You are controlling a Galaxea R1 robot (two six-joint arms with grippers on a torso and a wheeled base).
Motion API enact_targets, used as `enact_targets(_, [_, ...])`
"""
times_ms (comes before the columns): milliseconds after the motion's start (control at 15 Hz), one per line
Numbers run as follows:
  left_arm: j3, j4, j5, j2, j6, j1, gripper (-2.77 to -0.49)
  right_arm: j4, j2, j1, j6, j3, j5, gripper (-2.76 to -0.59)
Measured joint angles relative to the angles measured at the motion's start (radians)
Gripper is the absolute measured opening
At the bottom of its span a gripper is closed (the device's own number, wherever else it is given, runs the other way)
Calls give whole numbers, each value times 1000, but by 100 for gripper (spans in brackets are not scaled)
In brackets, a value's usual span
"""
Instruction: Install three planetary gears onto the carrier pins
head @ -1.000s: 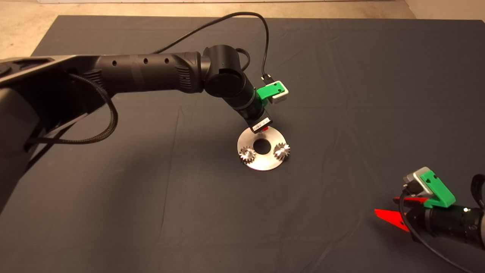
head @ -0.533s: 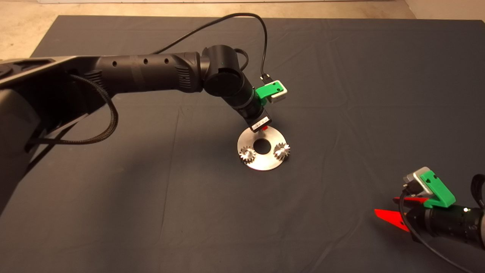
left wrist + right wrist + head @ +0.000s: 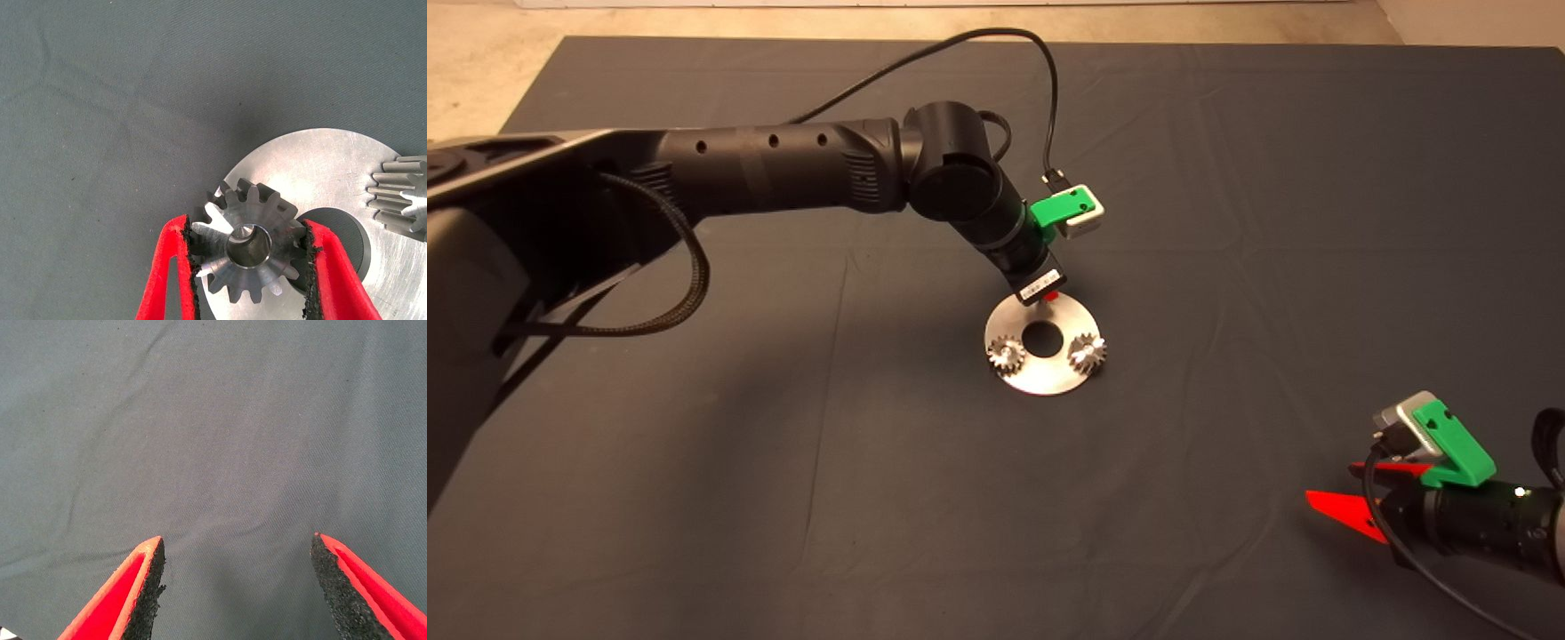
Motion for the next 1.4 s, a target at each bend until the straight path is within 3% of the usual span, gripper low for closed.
enact_targets(600, [2,0,-1,0,0,0,-266,0,0,0,0,0,0,-173])
enact_targets(933, [23,8,14,0,0,0,-266,0,1,0,0,0,-3,-173])
enact_targets(1400, [37,8,16,-3,0,-9,-266,0,1,0,0,0,-4,-173])
